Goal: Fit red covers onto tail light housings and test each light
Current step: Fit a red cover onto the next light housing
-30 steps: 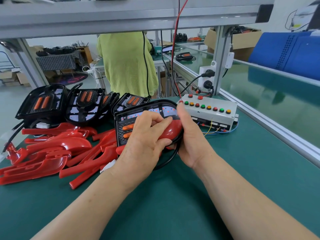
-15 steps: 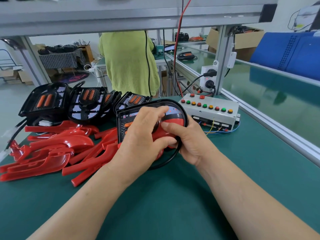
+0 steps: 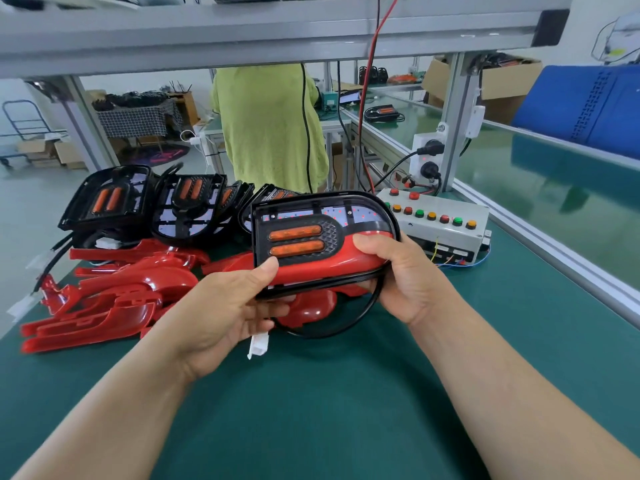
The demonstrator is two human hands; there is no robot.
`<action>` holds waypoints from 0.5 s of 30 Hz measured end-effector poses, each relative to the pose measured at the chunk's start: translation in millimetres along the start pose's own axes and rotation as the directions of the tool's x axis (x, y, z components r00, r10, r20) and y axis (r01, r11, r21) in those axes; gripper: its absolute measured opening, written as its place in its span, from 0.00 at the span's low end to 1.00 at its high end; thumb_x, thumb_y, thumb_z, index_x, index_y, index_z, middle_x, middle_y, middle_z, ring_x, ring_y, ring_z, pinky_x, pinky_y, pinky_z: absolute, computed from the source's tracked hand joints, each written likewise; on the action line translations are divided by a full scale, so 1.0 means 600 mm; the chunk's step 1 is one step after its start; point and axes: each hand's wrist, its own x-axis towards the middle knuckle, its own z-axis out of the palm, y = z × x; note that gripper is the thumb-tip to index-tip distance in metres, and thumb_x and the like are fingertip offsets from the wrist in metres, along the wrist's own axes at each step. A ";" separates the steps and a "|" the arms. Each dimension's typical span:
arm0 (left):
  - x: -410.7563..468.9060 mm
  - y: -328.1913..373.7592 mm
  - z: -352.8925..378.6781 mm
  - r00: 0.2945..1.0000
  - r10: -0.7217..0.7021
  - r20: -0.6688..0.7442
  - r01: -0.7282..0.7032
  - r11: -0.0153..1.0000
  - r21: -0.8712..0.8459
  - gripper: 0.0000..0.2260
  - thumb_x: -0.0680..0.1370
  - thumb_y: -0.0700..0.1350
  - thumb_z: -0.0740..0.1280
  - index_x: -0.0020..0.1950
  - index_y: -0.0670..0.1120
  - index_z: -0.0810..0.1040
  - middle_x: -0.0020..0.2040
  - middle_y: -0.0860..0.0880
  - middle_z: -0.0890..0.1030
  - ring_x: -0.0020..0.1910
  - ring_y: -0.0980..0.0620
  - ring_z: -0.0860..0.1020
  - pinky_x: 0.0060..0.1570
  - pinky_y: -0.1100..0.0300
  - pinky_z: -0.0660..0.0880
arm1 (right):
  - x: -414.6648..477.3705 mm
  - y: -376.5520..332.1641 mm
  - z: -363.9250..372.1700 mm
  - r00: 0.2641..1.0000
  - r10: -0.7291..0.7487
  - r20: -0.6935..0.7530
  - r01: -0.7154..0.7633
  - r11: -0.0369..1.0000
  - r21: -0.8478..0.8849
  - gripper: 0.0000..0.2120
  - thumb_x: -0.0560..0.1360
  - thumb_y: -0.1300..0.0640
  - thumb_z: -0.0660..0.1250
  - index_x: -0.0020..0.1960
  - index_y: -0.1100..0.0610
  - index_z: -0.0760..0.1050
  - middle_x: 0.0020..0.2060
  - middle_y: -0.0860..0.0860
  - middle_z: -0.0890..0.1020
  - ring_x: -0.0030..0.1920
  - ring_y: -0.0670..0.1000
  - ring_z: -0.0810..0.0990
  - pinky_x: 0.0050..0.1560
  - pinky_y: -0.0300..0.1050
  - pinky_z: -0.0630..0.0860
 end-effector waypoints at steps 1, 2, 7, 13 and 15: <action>0.002 -0.001 0.000 1.000 -0.015 0.025 0.016 0.999 -0.045 0.24 0.68 0.58 0.70 0.56 0.44 0.84 0.53 0.41 0.85 0.44 0.50 0.84 0.38 0.61 0.79 | 0.000 0.001 0.000 1.000 -0.005 -0.012 0.005 1.000 -0.009 0.27 0.61 0.63 0.73 0.60 0.61 0.77 0.42 0.57 0.84 0.39 0.55 0.85 0.36 0.50 0.83; 0.004 -0.003 0.000 0.999 -0.025 0.047 0.030 0.995 -0.096 0.22 0.69 0.55 0.70 0.57 0.43 0.83 0.53 0.41 0.85 0.46 0.48 0.85 0.38 0.61 0.80 | 0.001 0.003 0.001 1.000 -0.011 -0.021 0.011 1.000 -0.017 0.29 0.61 0.63 0.73 0.61 0.62 0.76 0.42 0.57 0.84 0.38 0.55 0.84 0.36 0.49 0.82; 0.007 -0.009 0.001 1.000 0.005 0.014 -0.002 0.977 -0.213 0.20 0.70 0.46 0.69 0.58 0.38 0.80 0.54 0.41 0.85 0.49 0.46 0.85 0.42 0.61 0.82 | 0.004 0.009 0.003 1.000 -0.011 -0.012 0.010 1.000 -0.024 0.26 0.64 0.67 0.72 0.62 0.61 0.76 0.41 0.56 0.85 0.36 0.54 0.84 0.31 0.45 0.80; 0.005 -0.015 0.009 0.994 0.073 -0.086 -0.087 0.982 -0.167 0.18 0.69 0.47 0.69 0.55 0.39 0.81 0.49 0.40 0.86 0.44 0.46 0.86 0.39 0.61 0.82 | 0.004 0.007 0.001 1.000 -0.008 0.016 0.008 1.000 -0.017 0.24 0.62 0.67 0.74 0.57 0.59 0.78 0.42 0.56 0.86 0.38 0.55 0.85 0.33 0.47 0.81; 0.004 -0.015 0.010 0.992 0.087 -0.087 -0.099 0.985 -0.139 0.19 0.69 0.48 0.69 0.55 0.39 0.81 0.49 0.40 0.86 0.44 0.47 0.85 0.38 0.62 0.81 | 0.003 0.005 -0.001 1.000 0.002 0.019 -0.002 1.000 -0.025 0.25 0.62 0.68 0.75 0.59 0.60 0.78 0.44 0.57 0.86 0.40 0.55 0.86 0.35 0.47 0.82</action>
